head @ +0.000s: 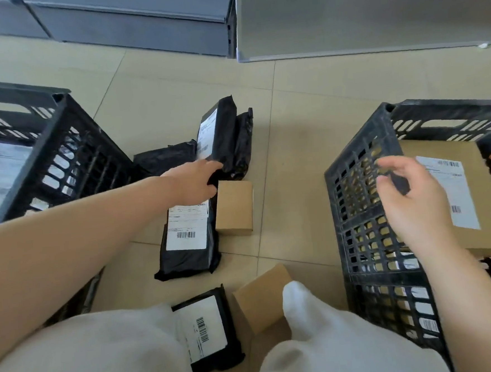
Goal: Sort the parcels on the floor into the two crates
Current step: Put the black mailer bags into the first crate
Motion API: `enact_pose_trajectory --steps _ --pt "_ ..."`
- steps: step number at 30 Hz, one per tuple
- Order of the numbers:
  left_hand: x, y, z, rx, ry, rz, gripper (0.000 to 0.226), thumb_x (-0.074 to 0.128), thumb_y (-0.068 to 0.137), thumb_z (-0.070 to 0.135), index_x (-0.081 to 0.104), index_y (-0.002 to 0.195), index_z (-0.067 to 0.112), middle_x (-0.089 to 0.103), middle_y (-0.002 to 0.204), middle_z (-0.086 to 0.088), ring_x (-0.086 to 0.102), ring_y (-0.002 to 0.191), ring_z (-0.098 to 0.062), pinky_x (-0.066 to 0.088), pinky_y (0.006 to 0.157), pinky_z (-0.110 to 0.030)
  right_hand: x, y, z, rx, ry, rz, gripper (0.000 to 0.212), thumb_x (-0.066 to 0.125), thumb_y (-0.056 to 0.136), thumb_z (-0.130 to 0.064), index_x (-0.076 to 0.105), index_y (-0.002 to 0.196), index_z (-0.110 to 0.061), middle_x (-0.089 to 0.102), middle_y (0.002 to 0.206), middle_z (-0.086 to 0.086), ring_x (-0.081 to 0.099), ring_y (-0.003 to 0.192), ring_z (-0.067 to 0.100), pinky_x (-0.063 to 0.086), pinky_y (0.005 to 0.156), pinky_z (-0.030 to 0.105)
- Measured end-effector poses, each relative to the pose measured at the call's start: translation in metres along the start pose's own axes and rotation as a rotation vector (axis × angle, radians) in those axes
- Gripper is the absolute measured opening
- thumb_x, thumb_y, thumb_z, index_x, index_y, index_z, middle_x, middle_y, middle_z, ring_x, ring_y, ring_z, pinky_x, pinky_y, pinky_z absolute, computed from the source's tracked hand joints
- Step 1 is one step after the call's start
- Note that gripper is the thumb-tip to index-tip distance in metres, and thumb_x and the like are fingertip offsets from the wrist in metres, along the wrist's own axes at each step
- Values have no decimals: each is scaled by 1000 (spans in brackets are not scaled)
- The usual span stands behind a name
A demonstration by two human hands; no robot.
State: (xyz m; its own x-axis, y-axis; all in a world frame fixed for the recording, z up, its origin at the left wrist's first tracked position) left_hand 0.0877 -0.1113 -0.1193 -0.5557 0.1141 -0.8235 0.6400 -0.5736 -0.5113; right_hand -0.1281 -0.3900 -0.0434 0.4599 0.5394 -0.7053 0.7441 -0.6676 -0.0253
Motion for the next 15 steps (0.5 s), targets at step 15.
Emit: enact_pose_trajectory --steps 15 --pt "118 -18 -102 -553 -622 -145 67 59 86 26 32 146 16 60 121 -5 58 106 -24 49 94 -39 177 -31 2 -17 -142 -661 36 53 99 -19 51 134 -28 49 141 -10 46 121 6 36 97 24"
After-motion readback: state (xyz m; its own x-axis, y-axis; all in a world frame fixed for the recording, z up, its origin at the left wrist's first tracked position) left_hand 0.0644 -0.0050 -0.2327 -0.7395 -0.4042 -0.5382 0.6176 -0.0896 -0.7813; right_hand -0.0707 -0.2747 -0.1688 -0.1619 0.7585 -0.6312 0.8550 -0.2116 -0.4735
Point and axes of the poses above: each hand's wrist, its own y-axis towards the middle knuckle, its own x-axis out of the palm, z = x × y, the point moved 3 cm from there along y, towards the middle knuckle
